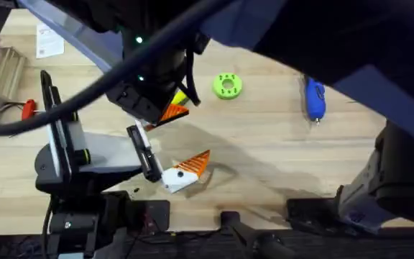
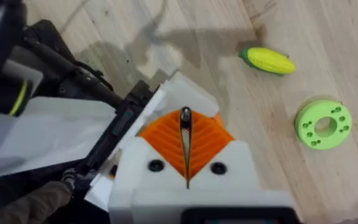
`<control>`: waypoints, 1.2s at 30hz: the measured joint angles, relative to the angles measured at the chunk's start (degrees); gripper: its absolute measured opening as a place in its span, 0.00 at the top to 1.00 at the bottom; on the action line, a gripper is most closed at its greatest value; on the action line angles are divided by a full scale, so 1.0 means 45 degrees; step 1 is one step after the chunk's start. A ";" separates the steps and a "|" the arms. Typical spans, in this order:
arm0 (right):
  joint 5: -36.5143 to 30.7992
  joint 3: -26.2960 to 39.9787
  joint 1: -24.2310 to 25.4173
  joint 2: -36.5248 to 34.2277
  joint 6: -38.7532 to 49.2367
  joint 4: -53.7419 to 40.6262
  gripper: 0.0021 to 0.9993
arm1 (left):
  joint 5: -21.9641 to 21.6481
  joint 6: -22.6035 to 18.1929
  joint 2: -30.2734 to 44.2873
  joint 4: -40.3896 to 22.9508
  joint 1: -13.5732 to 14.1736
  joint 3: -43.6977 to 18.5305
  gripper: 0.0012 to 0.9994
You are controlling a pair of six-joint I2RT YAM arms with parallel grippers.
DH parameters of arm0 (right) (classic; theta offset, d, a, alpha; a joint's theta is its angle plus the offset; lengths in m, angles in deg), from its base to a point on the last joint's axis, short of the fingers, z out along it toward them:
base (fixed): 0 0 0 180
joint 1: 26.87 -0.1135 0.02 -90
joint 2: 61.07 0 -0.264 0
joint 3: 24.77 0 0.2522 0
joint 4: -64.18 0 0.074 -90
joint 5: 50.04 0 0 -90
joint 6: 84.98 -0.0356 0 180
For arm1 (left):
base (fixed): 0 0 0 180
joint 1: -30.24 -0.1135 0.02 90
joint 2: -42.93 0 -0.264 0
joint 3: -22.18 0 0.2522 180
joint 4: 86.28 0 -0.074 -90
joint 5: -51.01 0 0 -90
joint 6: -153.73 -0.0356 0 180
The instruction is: Pick up the gripper from the table and insert it into the empty holder that is missing its gripper. Then pick up a screw, insert it into the mounting hole, and use the screwdriver to tighten it. Finally, clean up the table by picking up the vegetable and placing it into the bucket.
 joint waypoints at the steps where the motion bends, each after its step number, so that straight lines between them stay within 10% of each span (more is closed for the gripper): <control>1: 0.0001 0.0000 0.0000 0.0000 -0.0030 -0.0060 1.00 | 0.0000 0.0006 0.0002 0.0000 0.0000 0.0000 0.01; 36: 0.0092 0.0019 0.0068 -0.0525 -0.0281 0.0040 1.00 | -0.0002 0.0101 0.0021 -0.0002 0.0000 0.0000 0.01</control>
